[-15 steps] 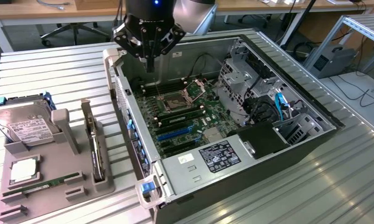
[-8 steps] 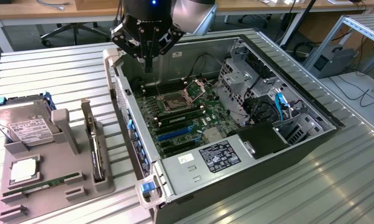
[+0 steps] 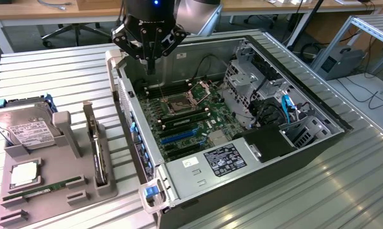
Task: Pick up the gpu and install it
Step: 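Reach for the gpu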
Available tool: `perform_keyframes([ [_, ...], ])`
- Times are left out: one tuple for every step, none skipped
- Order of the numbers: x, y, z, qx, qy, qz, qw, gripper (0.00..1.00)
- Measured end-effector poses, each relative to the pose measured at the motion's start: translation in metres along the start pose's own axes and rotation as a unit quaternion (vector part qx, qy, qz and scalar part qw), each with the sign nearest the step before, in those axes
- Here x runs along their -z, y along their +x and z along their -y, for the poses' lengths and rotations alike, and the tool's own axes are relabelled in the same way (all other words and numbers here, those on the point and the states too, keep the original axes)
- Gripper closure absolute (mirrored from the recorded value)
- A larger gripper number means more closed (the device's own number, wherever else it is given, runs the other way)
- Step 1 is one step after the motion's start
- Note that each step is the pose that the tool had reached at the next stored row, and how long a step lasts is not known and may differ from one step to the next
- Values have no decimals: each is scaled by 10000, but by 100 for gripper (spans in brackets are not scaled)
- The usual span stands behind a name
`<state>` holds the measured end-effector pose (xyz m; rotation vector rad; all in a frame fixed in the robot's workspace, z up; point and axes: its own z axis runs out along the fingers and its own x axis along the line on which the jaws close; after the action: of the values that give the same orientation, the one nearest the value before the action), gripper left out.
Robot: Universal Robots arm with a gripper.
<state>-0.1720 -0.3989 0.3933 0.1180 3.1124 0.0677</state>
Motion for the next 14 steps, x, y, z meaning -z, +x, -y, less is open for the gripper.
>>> perform_keyframes([
  [0, 4, 0, 0, 0, 0, 10000, 89],
  [1, 8, 1, 0, 0, 0, 10000, 89],
  [1, 13, 1, 0, 0, 0, 10000, 89],
  [1, 19, 1, 0, 0, 0, 10000, 89],
  [1, 23, 2, 0, 0, 0, 10000, 89],
  [1, 27, 2, 0, 0, 0, 10000, 89],
  [1, 30, 2, 0, 1, 0, 10000, 89],
  [1, 33, 2, 0, 0, 0, 10000, 89],
  [1, 38, 3, 0, 0, 0, 10000, 89],
  [1, 41, 3, 0, 0, 0, 10000, 89],
  [1, 45, 3, 0, 0, 0, 10000, 89],
  [1, 49, 4, 0, 0, 0, 10000, 89],
  [2, 52, 4, 0, 0, 0, 10000, 89],
  [2, 56, 4, 0, 0, 0, 10000, 89],
])
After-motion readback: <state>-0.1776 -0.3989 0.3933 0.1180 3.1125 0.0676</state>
